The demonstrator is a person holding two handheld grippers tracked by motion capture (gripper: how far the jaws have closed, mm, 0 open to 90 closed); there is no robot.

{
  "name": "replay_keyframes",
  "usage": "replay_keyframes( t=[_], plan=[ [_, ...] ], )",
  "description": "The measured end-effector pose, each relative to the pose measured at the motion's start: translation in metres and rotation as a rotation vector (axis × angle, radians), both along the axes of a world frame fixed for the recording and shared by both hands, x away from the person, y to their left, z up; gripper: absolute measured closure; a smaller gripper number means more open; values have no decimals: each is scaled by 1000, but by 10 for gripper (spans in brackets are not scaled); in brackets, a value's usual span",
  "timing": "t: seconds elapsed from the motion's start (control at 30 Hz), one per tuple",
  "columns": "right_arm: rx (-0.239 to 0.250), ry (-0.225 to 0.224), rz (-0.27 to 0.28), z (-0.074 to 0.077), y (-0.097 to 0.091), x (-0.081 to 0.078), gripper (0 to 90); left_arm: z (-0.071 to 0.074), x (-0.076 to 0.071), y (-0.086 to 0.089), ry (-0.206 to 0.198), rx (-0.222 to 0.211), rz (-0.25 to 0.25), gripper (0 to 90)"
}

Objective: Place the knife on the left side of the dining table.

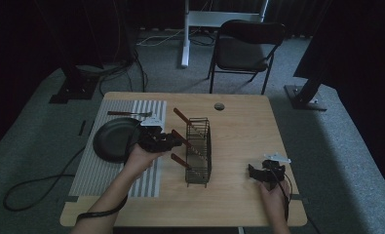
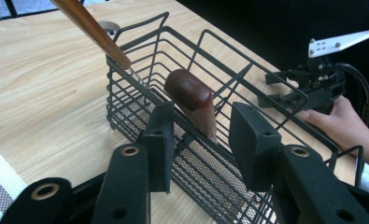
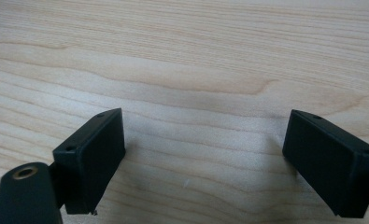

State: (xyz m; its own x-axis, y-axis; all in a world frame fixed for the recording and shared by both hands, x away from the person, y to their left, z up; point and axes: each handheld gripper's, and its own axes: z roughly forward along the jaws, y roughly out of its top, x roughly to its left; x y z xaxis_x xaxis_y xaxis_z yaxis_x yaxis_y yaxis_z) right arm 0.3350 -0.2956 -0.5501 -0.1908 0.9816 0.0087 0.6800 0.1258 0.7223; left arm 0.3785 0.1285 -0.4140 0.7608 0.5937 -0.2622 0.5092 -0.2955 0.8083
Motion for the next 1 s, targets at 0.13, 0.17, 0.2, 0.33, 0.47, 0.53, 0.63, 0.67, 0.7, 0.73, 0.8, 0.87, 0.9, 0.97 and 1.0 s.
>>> replay_keyframes(
  t=[0.13, 0.17, 0.2, 0.33, 0.47, 0.53, 0.63, 0.67, 0.7, 0.73, 0.8, 0.87, 0.9, 0.97, 1.0],
  plan=[
    [0, 0, 0, 0, 0, 0, 120, 0, 0, 1, 9, -17, -1, 731],
    [0, 0, 0, 0, 0, 0, 120, 0, 0, 1, 9, -17, -1, 738],
    [0, 0, 0, 0, 0, 0, 120, 0, 1, 1, 10, -26, -4, 744],
    [0, 0, 0, 0, 0, 0, 120, 1, -2, -1, 4, -61, -33, 806],
    [0, 0, 0, 0, 0, 0, 120, 3, -8, -4, -31, -53, -47, 818],
    [0, 1, 0, 0, 0, 0, 120, 3, -10, -5, -46, -59, -38, 819],
    [0, 1, 0, 0, 0, 0, 120, 5, -12, -5, -63, -59, -42, 819],
    [0, 1, 0, 0, 0, 0, 120, 8, -13, -5, -71, -63, -46, 819],
    [0, 1, 0, 0, 0, 0, 120, 8, -13, -5, -71, -63, -46, 819],
    [0, 1, 0, 0, 0, 0, 120, 11, -14, -4, -74, -60, -44, 819],
    [0, 1, 0, 0, 0, 0, 120, 13, -15, -3, -86, -60, -43, 819],
    [0, 1, 0, 0, 0, 0, 121, 14, -16, -3, -87, -59, -41, 820],
    [0, 1, 0, 0, 0, 0, 120, 18, -17, 1, -96, -66, -41, 820],
    [0, 1, 0, 0, 0, 0, 120, 22, -19, 3, -102, -58, -35, 820],
    [1, 1, 0, 0, 0, 0, 120, 24, -21, 4, -110, -59, -32, 820]
  ],
)
